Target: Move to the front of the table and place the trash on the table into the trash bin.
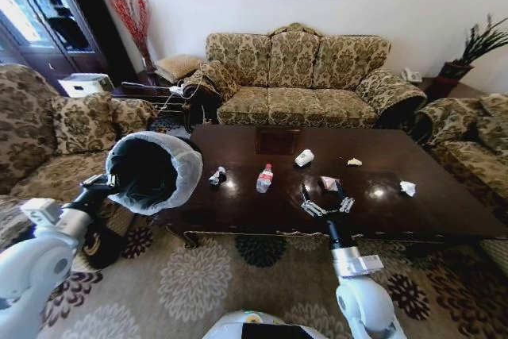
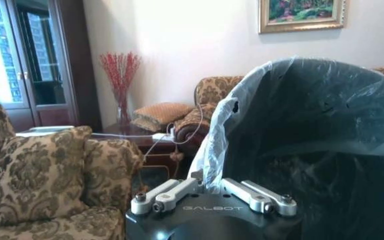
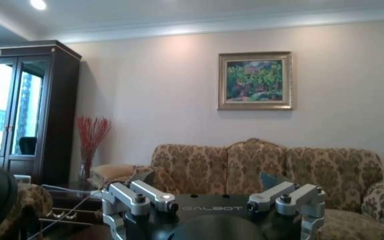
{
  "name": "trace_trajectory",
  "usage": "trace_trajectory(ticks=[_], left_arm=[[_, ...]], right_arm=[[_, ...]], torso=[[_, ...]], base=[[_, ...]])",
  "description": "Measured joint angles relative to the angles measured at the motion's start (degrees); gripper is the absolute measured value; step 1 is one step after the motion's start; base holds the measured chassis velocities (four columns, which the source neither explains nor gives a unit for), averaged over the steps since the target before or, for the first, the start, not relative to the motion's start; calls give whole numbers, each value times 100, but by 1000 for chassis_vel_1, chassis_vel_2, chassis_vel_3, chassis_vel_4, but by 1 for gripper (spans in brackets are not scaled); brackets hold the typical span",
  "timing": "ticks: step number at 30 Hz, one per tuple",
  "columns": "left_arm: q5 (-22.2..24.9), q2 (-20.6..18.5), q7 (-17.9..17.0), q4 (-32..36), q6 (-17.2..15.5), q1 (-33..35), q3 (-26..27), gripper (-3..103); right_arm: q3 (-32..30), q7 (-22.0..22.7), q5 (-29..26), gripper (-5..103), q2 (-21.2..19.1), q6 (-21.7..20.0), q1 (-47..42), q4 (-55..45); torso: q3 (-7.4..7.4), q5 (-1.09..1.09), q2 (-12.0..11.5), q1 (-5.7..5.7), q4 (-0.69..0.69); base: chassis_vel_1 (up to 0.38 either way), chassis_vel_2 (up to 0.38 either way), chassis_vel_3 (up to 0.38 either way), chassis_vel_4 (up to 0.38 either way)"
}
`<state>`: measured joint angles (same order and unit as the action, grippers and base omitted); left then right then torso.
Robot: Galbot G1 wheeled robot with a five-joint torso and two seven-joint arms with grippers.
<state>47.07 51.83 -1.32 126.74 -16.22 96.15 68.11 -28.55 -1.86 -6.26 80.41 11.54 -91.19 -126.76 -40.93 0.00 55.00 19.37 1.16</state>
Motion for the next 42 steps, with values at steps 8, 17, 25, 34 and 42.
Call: trace_trajectory(ticks=[8, 17, 25, 34, 42], left_arm=[[-13, 35, 12, 4, -1, -27, -36, 0], [-27, 60, 11, 5, -1, -25, -51, 0], [-28, 86, 34, 9, 16, -41, -75, 0], [-22, 124, 29, 44, 31, -17, -81, 0], [-18, 102, 44, 103, 37, 51, -70, 0]], right_arm=[[43, -3, -22, 100, -10, 6, 40, 44], [158, -14, -19, 100, 28, 55, 8, 70], [150, -83, -12, 100, 32, 52, -40, 53], [207, -99, -7, 100, 56, 76, -37, 99], [571, -79, -260, 100, 30, -14, 159, 318]], torso=[[-3, 0, -3, 8, 0], [-3, 0, -4, 8, 2], [-2, -3, -3, 6, -3], [-1, 1, -2, 4, 1], [-3, 0, -3, 9, -1]], base=[[210, 270, -177, -290], [80, 190, -59, -168], [-51, -52, 24, 17], [-30, 74, 45, -49], [-162, 135, 149, -152]])
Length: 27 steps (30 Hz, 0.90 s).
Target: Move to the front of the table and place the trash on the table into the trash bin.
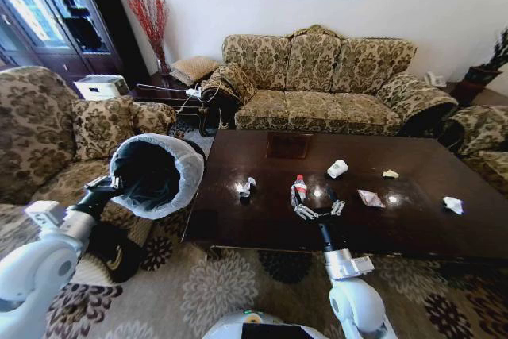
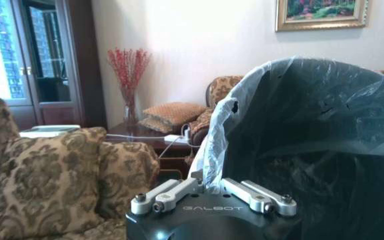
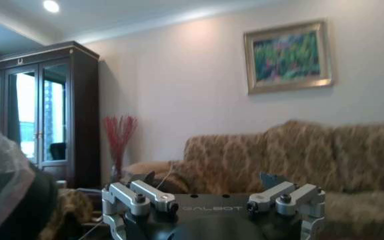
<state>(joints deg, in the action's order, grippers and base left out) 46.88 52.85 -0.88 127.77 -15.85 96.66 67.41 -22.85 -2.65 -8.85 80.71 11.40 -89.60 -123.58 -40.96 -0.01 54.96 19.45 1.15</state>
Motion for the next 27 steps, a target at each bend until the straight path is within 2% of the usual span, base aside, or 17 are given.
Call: trace_trajectory(ticks=[2, 3, 6, 7, 9, 14, 20, 27], left_arm=[[2, -15, -2, 44, 1, 35, 19, 0], [2, -15, -2, 44, 1, 35, 19, 0], [4, 59, -12, 177, -24, 80, 30, 0], [4, 59, -12, 177, -24, 80, 30, 0], [-6, 92, -14, 249, -31, 174, 66, 0], [-12, 75, -19, 295, -32, 311, 172, 0], [-37, 85, -22, 294, -32, 359, 171, 0], [-71, 56, -22, 199, -46, 380, 126, 0]], right_arm=[[405, 104, -172, 100, 7, -419, 202, 160], [405, 104, -172, 100, 7, -419, 202, 160], [988, 349, -311, 100, -7, -1233, 368, 330], [988, 349, -311, 100, -7, -1233, 368, 330], [1296, 468, -262, 100, -19, -1527, 531, 583], [1612, 686, -146, 100, 81, -1814, 936, 1064], [1841, 781, -144, 100, 158, -1887, 1485, 1773], [2245, 1147, -157, 100, 612, -1899, 2429, 2905]], torso=[[-2, 0, -1, 5, 1], [-2, 0, -1, 5, 1], [-1, 2, -1, 3, -1], [-1, 2, -1, 3, -1], [3, 1, 1, -7, 1], [3, 2, 3, -8, 2], [0, 0, 1, 0, 1], [1, 2, 1, -3, 1]], base=[[-111, 73, 83, -74], [-89, 73, 55, -51], [-15, 16, 18, -17], [0, 0, 0, 0], [0, 0, 0, 0], [0, 0, 0, 0], [0, 0, 0, 0], [0, 0, 0, 0]])
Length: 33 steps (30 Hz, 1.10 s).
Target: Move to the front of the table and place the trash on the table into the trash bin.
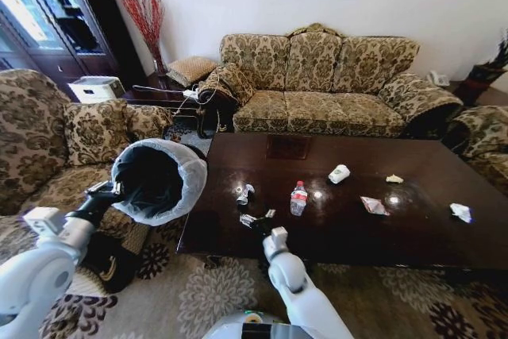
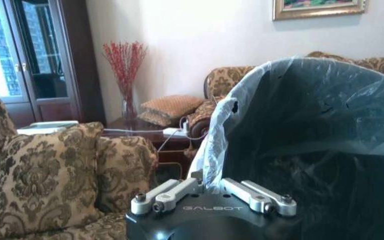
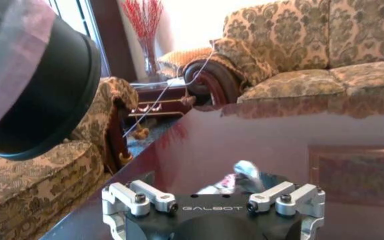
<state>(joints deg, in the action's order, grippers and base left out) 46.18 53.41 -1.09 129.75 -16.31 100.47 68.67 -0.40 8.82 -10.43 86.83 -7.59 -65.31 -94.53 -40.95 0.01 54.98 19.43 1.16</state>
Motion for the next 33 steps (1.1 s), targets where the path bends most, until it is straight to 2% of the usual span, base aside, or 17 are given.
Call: trace_trajectory(ticks=[9, 18, 23, 24, 25, 27, 29, 30, 33], left_arm=[[1, -82, 3, -114, -40, -33, -37, 0], [16, -158, 4, -219, -58, -100, -101, 0], [19, -192, 6, -257, -82, -133, -135, 0], [19, -195, 5, -259, -84, -136, -138, 0], [20, -196, 6, -260, -85, -136, -140, 0], [21, -195, 6, -262, -85, -139, -145, 0], [23, -184, 6, -265, -93, -165, -167, 0], [23, -184, 6, -265, -93, -165, -167, 0], [29, -178, 6, -264, -116, -198, -196, 0]], right_arm=[[87, 197, 137, 100, 504, 106, 816, 1258], [41, 349, 195, 100, 548, 238, 1037, 1884], [-49, 222, 13, 100, 542, 360, 1141, 2140], [-78, 180, 6, 103, 540, 428, 1169, 2220], [-98, 121, 6, 95, 539, 489, 1195, 2295], [-107, 77, 3, 95, 537, 517, 1215, 2349], [-114, 27, -4, 85, 536, 544, 1245, 2414], [-114, 27, -4, 85, 536, 544, 1245, 2414], [-124, -37, -2, 68, 534, 598, 1275, 2472]], torso=[[-1, -2, -1, 1, -1], [0, -1, -1, 0, 0], [-1, -1, -1, 1, 0], [0, -1, -1, 1, -1], [0, -1, -1, 1, 0], [0, -1, -1, 0, 0], [0, -2, -1, 0, 0], [0, -2, -1, 0, 0], [0, -1, -1, 0, -1]], base=[[0, 0, 0, 0], [0, 0, 0, 0], [0, 0, 0, 0], [0, 0, 0, 0], [0, 0, 0, 0], [0, 0, 0, 0], [0, 0, 0, 0], [0, 0, 0, 0], [0, 0, 0, 0]])
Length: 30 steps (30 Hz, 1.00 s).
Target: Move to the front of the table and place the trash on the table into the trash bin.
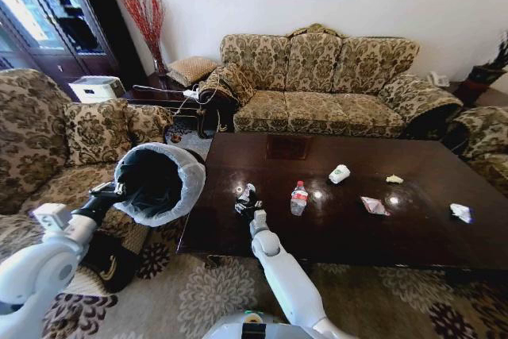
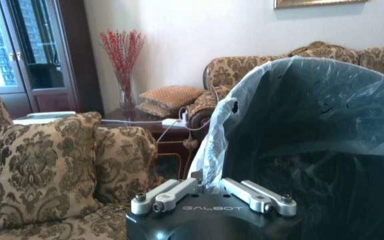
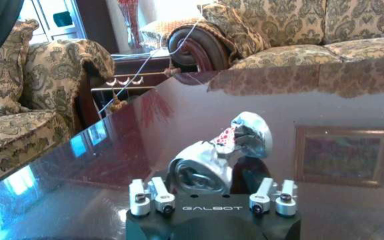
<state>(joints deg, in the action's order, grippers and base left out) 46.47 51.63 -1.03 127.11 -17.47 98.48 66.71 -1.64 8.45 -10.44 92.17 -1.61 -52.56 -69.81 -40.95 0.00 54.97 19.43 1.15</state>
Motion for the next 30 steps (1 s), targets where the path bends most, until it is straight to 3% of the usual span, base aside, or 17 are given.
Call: trace_trajectory(ticks=[1, 6, 13, 19, 23, 24, 26, 28, 30], left_arm=[[0, 0, 0, 0, 0, 0, 0, 0], [4, -12, 5, 0, -3, 16, -3, 0], [4, -85, 11, -10, -5, 59, 9, 0], [68, -365, 18, -96, -10, 216, 105, 0], [108, -413, 21, -98, -10, 192, 117, 0], [116, -412, 22, -96, -11, 177, 116, 0], [112, -359, 21, -67, -11, 177, 95, 0], [104, -338, 33, -58, -11, 183, 79, 0], [71, -290, 61, -52, -12, 185, 33, 0]], right_arm=[[0, 0, 0, 68, 0, 0, 0, 0], [-19, -37, 2, 47, -3, 32, 19, 19], [-64, -46, 1, 34, -3, 28, -88, -221], [-132, -121, -122, 14, -3, -145, -457, -965], [-120, -158, -129, 7, -3, -178, -606, -1254], [-116, -265, -123, 0, -31, -119, -692, -1442], [-151, -463, -30, 8, -136, 124, -843, -1752], [-164, -470, -4, 8, -155, 166, -866, -1838], [-182, -356, -3, 18, -159, 182, -848, -1920]], torso=[[0, 0, 0, 0, 0], [0, 0, 0, 0, 0], [0, 0, 0, 0, 0], [0, 0, 0, 0, 1], [0, 0, 0, 0, 0], [0, -1, 0, 0, 0], [0, 0, 0, 0, 0], [0, 0, 0, 0, 0], [1, 0, 0, -1, 0]], base=[[0, 0, 0, 0], [0, 0, 0, 0], [0, 0, 0, 0], [0, 0, 0, 0], [0, 0, 0, 0], [0, 0, 0, 0], [0, 0, 0, 0], [0, 0, 0, 0], [0, 0, 0, 0]])
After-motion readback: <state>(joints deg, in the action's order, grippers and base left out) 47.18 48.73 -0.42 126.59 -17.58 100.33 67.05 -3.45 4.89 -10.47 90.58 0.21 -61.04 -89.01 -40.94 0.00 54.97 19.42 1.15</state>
